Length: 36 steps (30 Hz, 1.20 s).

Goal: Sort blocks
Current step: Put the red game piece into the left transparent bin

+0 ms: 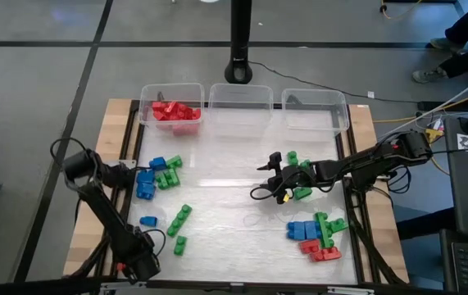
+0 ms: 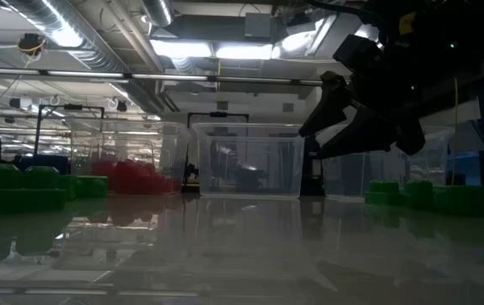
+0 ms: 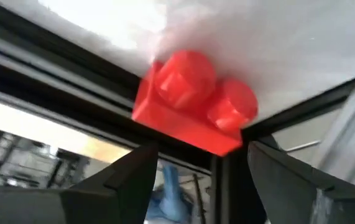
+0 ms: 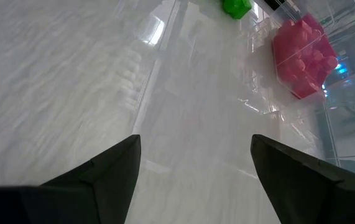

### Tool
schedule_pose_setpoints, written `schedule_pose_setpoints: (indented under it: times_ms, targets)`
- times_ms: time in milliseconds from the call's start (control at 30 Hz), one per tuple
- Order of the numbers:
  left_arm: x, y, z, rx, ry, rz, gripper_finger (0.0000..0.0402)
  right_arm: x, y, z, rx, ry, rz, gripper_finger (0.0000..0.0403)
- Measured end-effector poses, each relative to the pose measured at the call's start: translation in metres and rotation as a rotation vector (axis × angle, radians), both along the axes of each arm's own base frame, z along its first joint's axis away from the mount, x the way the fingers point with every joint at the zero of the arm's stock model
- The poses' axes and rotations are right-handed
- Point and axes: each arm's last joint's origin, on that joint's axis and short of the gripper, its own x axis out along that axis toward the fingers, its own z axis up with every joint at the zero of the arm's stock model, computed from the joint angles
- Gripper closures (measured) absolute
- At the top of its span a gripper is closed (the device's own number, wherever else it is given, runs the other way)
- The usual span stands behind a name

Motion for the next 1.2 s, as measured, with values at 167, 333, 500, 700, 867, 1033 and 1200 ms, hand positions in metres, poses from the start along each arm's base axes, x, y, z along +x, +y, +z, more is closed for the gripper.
schedule_pose_setpoints:
  times_ms: [167,333,500,700,867,1033,1200]
  targets:
    - [0.000,0.000,-0.006,0.029,-0.014,-0.026,0.0163,0.000,0.000,0.000,0.000,0.000,0.000,0.0097]
    - [0.003,0.000,-0.007,0.040,-0.072,-0.045,0.0163,0.000,0.000,0.000,0.000,0.000,0.000,0.0097]
    - [0.005,0.004,-0.011,0.116,-0.149,-0.042,0.0163,0.000,0.000,0.000,0.000,0.000,0.000,0.0097]
    - [0.019,0.014,-0.012,0.168,-0.255,-0.076,0.0163,0.000,0.000,0.000,0.000,-0.001,0.001,0.0097]
    - [0.029,0.028,-0.011,0.221,-0.261,-0.110,0.0163,0.000,0.000,0.000,0.000,-0.001,0.001,0.0097]
    - [0.035,0.031,0.004,0.196,-0.307,-0.090,0.0163,0.000,0.000,0.000,0.000,0.000,0.001,0.0097]
    - [0.033,0.030,0.041,0.254,-0.540,-0.015,0.0163,0.000,0.000,0.000,0.000,0.000,0.001,0.0097]
